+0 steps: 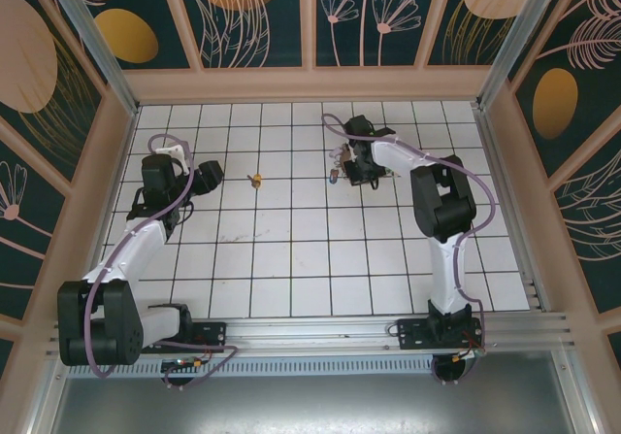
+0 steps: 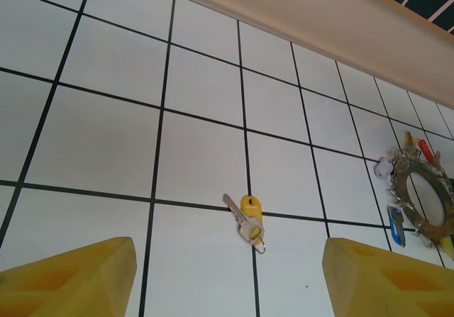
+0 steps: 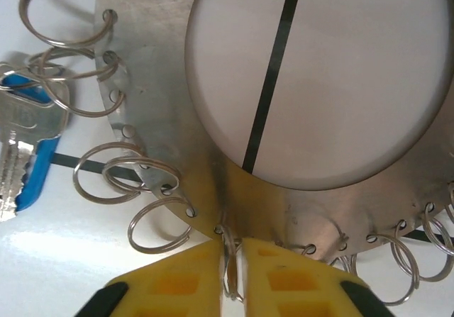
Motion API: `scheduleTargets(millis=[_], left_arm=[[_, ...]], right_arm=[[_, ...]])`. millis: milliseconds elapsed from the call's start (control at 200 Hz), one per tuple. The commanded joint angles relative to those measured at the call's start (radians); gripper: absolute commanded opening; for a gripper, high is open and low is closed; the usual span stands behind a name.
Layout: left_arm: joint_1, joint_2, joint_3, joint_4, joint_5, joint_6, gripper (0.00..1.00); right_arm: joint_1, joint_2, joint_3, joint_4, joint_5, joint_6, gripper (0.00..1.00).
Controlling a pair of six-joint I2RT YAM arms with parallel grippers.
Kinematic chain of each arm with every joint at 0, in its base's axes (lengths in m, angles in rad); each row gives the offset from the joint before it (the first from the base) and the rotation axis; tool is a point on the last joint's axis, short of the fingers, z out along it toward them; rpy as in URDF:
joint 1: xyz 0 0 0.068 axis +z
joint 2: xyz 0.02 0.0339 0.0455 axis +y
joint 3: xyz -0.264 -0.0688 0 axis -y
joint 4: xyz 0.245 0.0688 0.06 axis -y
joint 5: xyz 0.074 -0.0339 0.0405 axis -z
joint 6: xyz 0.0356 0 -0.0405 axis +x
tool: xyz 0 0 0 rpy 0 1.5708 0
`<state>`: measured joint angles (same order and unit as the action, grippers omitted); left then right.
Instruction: Put the keys on the keyring
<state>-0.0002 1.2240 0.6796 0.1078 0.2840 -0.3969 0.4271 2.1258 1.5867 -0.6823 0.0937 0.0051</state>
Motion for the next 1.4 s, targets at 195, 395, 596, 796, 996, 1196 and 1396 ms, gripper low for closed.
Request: scheduleTargets(millis=[195, 395, 596, 796, 996, 1196, 1396], left_arm=[[-0.001, -0.009, 0.011, -0.004, 0.011, 0.007, 0.71], [-0.003, -0.058, -0.039, 0.092, 0.110, 0.021, 0.70], [-0.066, -0.131, -0.111, 0.206, 0.237, 0.140, 0.71], [-0.182, -0.203, -0.202, 0.356, 0.372, 0.337, 0.72], [-0.270, -0.238, -0.310, 0.424, 0.455, 0.720, 0.74], [-0.379, -0.127, -0.301, 0.442, 0.396, 0.939, 0.64], [-0.452, 0.031, -0.309, 0.647, 0.326, 1.045, 0.54]], right_arm=[[0.009, 0.010, 0.046, -0.040, -0.006, 0.029, 0.04], [0.011, -0.007, 0.079, -0.047, -0.074, 0.137, 0.00], [0.015, -0.081, 0.015, 0.011, -0.258, 0.311, 0.00], [0.016, -0.119, -0.030, 0.065, -0.487, 0.389, 0.00], [0.059, -0.135, -0.014, 0.098, -0.631, 0.426, 0.00], [0.068, -0.142, -0.052, 0.180, -0.778, 0.504, 0.00], [0.067, -0.168, -0.098, 0.220, -0.872, 0.563, 0.00]])
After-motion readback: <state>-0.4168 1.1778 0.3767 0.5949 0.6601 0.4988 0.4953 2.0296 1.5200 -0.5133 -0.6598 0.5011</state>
